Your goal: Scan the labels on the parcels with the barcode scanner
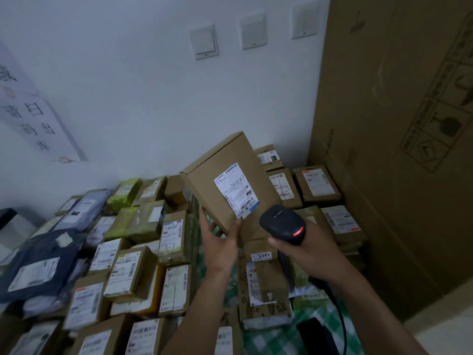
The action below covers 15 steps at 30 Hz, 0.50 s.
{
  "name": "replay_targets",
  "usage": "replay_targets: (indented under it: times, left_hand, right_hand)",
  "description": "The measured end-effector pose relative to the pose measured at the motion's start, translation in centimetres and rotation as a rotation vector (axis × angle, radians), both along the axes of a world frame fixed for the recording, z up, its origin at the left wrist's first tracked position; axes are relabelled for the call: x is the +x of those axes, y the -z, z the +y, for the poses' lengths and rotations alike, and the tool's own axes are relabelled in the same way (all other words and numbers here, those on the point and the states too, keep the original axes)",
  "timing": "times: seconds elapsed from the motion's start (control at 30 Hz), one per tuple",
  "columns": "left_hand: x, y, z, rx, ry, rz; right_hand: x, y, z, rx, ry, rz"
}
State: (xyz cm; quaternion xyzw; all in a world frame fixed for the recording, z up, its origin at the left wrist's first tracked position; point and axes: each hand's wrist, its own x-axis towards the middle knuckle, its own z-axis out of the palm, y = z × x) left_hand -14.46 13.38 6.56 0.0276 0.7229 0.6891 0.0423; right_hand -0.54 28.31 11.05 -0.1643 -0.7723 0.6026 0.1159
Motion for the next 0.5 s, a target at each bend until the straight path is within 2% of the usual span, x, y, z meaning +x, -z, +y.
replay_targets:
  times: [0.5]
  left_hand:
    - [-0.63, 0.83, -0.42, 0.020, -0.045, 0.018]
  right_hand:
    - [-0.22, -0.19, -0.03, 0.019, -0.099, -0.079]
